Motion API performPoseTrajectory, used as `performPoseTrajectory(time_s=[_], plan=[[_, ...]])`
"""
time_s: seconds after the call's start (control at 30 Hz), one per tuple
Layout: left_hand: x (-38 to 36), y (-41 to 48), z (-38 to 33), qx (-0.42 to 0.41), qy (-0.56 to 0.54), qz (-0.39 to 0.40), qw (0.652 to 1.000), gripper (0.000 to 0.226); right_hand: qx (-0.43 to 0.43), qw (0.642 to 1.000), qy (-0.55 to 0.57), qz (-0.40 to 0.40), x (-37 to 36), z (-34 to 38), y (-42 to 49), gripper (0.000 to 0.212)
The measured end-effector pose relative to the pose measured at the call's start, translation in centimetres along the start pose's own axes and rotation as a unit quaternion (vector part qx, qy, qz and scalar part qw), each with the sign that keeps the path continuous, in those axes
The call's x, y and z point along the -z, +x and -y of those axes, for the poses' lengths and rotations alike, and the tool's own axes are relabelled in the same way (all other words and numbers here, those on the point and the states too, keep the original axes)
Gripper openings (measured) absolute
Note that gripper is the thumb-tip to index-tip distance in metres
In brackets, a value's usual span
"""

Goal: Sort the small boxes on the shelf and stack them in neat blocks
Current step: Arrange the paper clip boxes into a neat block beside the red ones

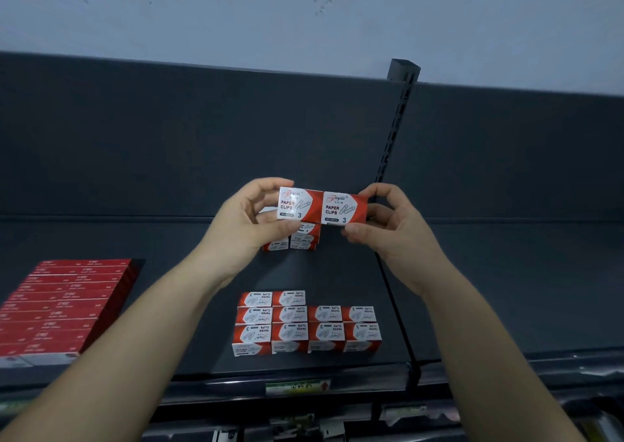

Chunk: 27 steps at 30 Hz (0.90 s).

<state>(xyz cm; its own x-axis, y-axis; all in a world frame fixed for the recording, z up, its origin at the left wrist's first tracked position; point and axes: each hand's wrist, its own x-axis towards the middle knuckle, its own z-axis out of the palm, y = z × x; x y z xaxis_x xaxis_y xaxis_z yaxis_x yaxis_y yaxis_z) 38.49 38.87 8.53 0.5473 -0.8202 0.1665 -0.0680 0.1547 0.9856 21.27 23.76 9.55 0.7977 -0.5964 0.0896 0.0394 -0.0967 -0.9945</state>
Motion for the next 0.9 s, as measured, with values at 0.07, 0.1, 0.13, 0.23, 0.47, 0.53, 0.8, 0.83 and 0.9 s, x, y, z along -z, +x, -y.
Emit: performPoseTrajectory(time_s=[0.07, 0.1, 0.13, 0.23, 0.47, 0.53, 0.8, 0.83, 0.9], plan=[[-0.4, -0.3, 0.0, 0.001, -0.001, 0.002, 1.0, 0.047, 0.001, 1.0, -0.003, 0.002, 0.3, 0.1, -0.3, 0.041], [-0.6, -0.4, 0.0, 0.002, -0.002, 0.001, 1.0, 0.047, 0.0, 1.0, -0.01, 0.003, 0.4, 0.1, -0.5, 0.041], [-0.9, -0.5, 0.1, 0.004, -0.002, 0.001, 1.0, 0.047, 0.0, 1.0, -0.018, 0.002, 0.6, 0.1, -0.6, 0.04], [-1.6, -0.9, 0.4, 0.008, -0.002, -0.004, 1.0, 0.043, 0.001, 0.999, -0.044, -0.001, 1.0, -0.2, -0.9, 0.039], [-3.5, -1.7, 2.1, 0.014, 0.037, -0.028, 0.999, 0.03, 0.011, 0.992, -0.126, 0.008, 1.2, -2.1, -1.8, 0.036], [-3.9, -1.8, 2.6, 0.022, 0.084, -0.024, 0.996, 0.031, 0.011, 0.986, -0.169, 0.005, 1.4, -2.8, -2.0, 0.036], [-5.1, -1.3, 5.3, 0.017, 0.339, 0.012, 0.941, 0.038, 0.003, 0.963, -0.266, 0.043, 1.9, -5.8, -2.0, 0.033], [-5.3, -1.2, 5.6, 0.012, 0.375, 0.02, 0.927, 0.04, 0.0, 0.96, -0.276, 0.044, 2.0, -6.3, -1.9, 0.032], [-5.8, -0.8, 6.2, 0.01, 0.417, 0.025, 0.909, 0.039, -0.011, 0.955, -0.291, 0.047, 2.2, -7.4, -1.6, 0.031]])
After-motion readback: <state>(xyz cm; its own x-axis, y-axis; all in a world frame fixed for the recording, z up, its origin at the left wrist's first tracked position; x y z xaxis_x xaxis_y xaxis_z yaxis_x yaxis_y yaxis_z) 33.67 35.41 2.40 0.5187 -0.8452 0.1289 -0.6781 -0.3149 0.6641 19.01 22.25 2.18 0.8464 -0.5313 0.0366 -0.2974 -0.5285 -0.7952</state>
